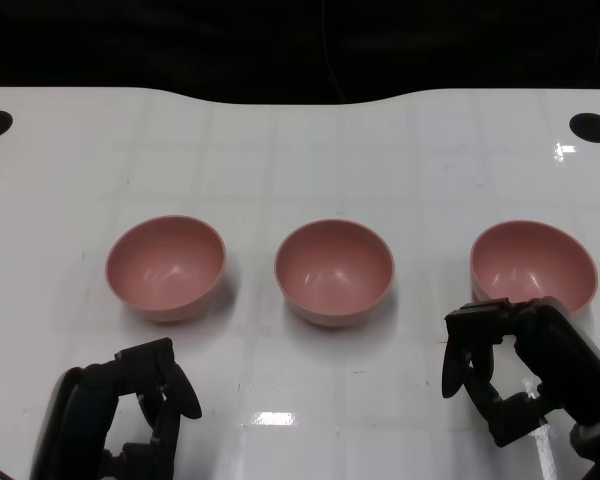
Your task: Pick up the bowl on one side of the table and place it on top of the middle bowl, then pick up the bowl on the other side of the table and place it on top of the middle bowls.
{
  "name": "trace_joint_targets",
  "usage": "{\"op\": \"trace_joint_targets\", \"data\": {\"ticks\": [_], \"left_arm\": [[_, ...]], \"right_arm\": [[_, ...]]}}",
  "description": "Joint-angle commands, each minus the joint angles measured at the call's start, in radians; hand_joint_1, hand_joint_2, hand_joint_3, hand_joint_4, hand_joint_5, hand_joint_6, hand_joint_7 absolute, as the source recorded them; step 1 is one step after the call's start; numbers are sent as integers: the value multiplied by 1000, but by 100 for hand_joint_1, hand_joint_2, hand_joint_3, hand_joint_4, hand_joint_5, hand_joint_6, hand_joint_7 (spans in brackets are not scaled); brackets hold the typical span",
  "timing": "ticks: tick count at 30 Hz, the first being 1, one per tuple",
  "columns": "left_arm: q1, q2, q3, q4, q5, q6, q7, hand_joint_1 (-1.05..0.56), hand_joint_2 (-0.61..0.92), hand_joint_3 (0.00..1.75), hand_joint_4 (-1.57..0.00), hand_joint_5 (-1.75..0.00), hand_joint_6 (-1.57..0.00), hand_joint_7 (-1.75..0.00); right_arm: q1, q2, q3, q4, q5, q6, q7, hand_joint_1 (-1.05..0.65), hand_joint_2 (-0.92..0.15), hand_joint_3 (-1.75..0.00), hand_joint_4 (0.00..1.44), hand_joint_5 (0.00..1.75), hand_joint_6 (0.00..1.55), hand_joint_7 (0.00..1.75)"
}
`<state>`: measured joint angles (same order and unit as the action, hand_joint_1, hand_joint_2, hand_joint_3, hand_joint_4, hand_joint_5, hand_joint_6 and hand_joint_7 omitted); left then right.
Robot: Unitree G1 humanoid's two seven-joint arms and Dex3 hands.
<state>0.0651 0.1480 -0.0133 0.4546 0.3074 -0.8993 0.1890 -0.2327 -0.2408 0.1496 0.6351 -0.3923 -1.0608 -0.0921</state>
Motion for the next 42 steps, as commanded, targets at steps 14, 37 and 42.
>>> {"op": "trace_joint_targets", "data": {"ticks": [14, 37, 42], "left_arm": [[-21, 15, -2, 17, -19, -17, -10, -2, 17, 166, -101, -159, -97, -140], [86, 92, 42, -471, 269, 497, -56, -48, 87, 6, -45, -60, -50, -12], [68, 124, 4, -591, 484, 676, -40, -48, 89, 0, -43, -50, -50, -5]], "right_arm": [[14, -17, -14, -18, 4, -6, -11, 17, -3, -175, 104, 175, 100, 135], [35, 4, -1, -74, 15, 25, 6, 18, -6, -175, 104, 175, 99, 136], [33, 2, 0, -65, 8, 19, -1, 16, -7, -175, 103, 175, 98, 137]]}}
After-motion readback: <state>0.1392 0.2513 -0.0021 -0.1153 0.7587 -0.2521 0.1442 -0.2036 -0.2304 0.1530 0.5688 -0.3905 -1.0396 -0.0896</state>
